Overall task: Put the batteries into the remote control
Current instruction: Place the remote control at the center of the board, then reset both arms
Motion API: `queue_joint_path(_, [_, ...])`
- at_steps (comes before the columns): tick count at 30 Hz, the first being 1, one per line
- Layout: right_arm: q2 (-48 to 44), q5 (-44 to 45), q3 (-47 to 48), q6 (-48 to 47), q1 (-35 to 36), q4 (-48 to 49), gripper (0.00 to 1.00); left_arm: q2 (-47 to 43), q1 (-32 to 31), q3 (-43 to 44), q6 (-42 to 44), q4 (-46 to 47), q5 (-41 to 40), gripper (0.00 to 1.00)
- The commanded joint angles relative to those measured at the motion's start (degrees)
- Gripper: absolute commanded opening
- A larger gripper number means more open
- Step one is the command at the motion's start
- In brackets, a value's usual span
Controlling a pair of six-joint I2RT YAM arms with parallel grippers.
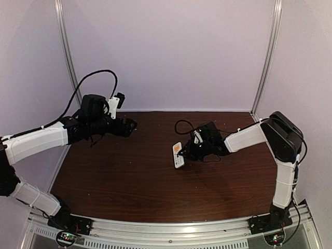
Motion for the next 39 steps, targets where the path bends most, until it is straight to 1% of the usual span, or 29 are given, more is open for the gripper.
queue_joint_path(1, [-0.3,3.7,-0.7,0.3,0.2,-0.8,0.18,0.0,0.2,-0.2,-0.9,1.6,-0.3,0.98])
queue_joint_path(4, [-0.5,4.3,-0.9,0.1,0.2,-1.8,0.28,0.0,0.2,-0.2,-0.9,1.7,-0.6,0.98])
queue_joint_path(7, [-0.5,4.5,-1.0,-0.4,0.2,-2.5,0.35,0.0,0.2,-0.1,-0.8,1.7,-1.0,0.97])
queue_joint_path(14, [-1.3,5.2,-1.0,-1.7,0.1,-4.5,0.44,0.0,0.2,0.3,-0.6,1.9,-1.3,0.98])
queue_joint_path(17, [-2.7,6.7,-1.0,-3.1,0.1,-6.7,0.51,-0.1,0.2,0.4,-0.6,1.6,-1.8,0.98])
queue_joint_path(20, [-4.2,8.7,-0.2,-6.1,0.0,-9.9,0.61,-0.2,0.2,0.4,-0.6,1.5,-2.5,0.98])
queue_joint_path(21, [-4.7,9.5,0.1,-7.2,0.0,-12.1,0.68,-0.2,0.2,0.5,-0.6,1.4,-2.6,0.98])
queue_joint_path(22, [-5.3,10.4,0.3,-8.4,0.0,-13.3,0.94,-0.2,0.2,0.6,-0.5,1.2,-2.8,0.98])
queue_joint_path(23, [-5.9,11.2,0.5,-9.5,-0.1,-14.4,0.99,-0.2,0.2,0.8,-0.5,1.0,-2.9,0.98])
queue_joint_path(28, [-10.2,15.3,0.5,-15.1,-1.0,-18.9,0.99,-0.4,0.2,1.6,0.0,-0.3,-3.8,0.98])
queue_joint_path(33, [-16.6,22.4,1.7,-27.3,-1.2,-21.4,1.0,-0.2,0.2,3.5,2.1,-3.4,-5.5,0.98])
queue_joint_path(36, [-20.6,21.1,2.2,-34.9,-2.2,-22.0,1.0,-0.2,0.2,5.1,3.4,-5.1,-6.7,0.98])
queue_joint_path(39, [-25.4,18.0,1.0,-38.9,-4.2,-20.8,1.0,-0.5,0.2,6.5,4.3,-6.3,-7.4,0.98])
